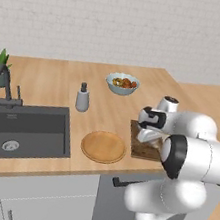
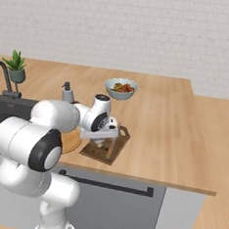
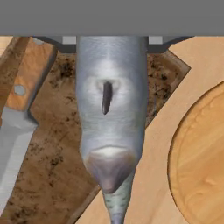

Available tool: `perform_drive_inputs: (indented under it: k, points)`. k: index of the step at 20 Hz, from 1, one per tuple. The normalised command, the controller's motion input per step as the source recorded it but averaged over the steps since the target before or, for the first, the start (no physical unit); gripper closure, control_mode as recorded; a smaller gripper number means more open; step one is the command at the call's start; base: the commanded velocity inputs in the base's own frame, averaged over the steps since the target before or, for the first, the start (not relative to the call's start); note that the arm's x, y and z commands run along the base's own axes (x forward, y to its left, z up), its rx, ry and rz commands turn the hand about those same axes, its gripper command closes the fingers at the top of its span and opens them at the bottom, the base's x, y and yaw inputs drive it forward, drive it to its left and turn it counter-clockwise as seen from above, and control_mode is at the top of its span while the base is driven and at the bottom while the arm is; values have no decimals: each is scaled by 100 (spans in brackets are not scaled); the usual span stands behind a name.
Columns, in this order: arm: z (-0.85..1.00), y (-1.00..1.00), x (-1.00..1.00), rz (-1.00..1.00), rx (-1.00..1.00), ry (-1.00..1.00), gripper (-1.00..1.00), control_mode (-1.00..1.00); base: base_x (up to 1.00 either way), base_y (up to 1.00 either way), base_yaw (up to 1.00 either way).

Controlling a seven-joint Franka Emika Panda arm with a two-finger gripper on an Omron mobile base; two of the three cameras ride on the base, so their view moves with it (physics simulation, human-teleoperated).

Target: Pick up the knife from the drawer and place it on the cutting board. Then place the meat from the plate to the cutting board.

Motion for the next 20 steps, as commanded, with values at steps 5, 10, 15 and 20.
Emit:
perform_drive_inputs:
  k: [5,10,15,20]
  points:
    - [-14,-19,4,-19,0,3,100,-100,0,0,0]
    - [-6,20,-4,-11,0,0,-100,-100,0,0,0]
    - [-4,0,0,-8,0,0,-100,-100,0,0,0]
    - [47,-2,-34,-3,0,-12,-100,-100,0,0,0]
